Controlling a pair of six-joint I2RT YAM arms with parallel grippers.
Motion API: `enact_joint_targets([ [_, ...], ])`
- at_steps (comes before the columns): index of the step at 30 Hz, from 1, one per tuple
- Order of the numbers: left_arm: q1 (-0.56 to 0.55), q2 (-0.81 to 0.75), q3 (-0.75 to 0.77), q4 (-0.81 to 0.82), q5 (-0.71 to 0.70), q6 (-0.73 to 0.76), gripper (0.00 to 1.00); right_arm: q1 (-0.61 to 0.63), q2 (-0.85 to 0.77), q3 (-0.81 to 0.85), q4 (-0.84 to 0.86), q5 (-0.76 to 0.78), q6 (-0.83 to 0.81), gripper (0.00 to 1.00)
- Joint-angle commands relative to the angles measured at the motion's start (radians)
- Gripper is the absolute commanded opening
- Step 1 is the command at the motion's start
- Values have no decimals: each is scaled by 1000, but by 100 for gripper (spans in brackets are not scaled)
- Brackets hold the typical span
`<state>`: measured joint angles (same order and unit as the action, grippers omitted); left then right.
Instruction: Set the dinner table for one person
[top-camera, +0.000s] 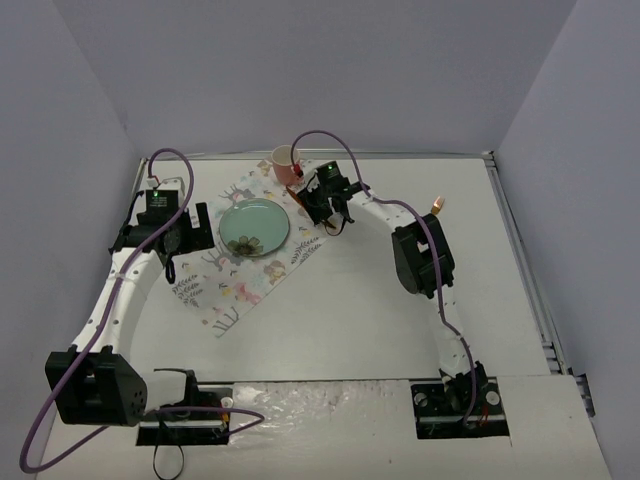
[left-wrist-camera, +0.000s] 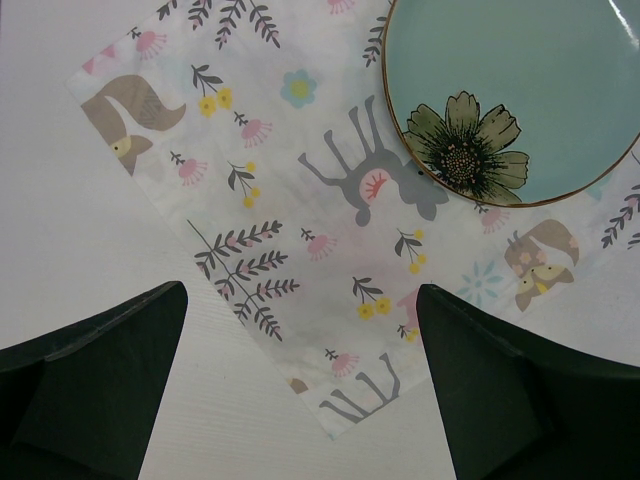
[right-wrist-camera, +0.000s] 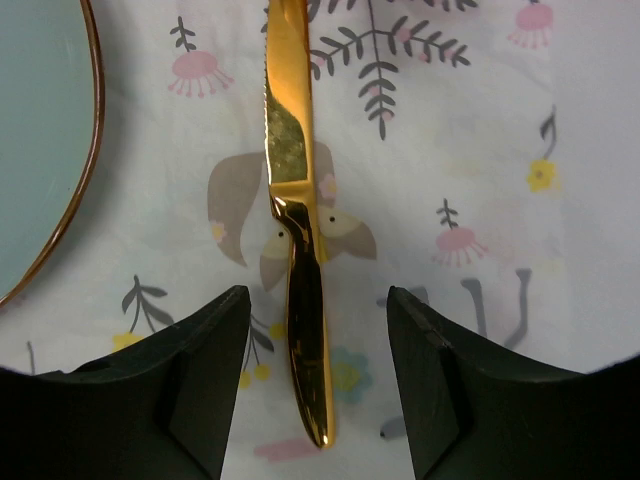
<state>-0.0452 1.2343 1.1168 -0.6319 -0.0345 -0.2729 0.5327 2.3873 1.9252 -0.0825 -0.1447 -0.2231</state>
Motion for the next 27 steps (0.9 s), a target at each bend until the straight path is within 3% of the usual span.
enact_joint_targets([
  [1,-5,-20,29,14,-15,9,97,-13,-294,-93,44,175,98,64],
  [6,-5,-31,31,15,-5,6,97,-106,-465,-307,48,314,261,84],
  [12,-7,-41,29,17,-5,6,97,-283,-588,-562,49,403,495,88],
  [18,-7,-41,31,17,0,4,97,-364,-580,-660,62,448,593,82],
  [27,-10,-44,29,18,1,6,97,-460,-479,-639,145,406,639,67],
])
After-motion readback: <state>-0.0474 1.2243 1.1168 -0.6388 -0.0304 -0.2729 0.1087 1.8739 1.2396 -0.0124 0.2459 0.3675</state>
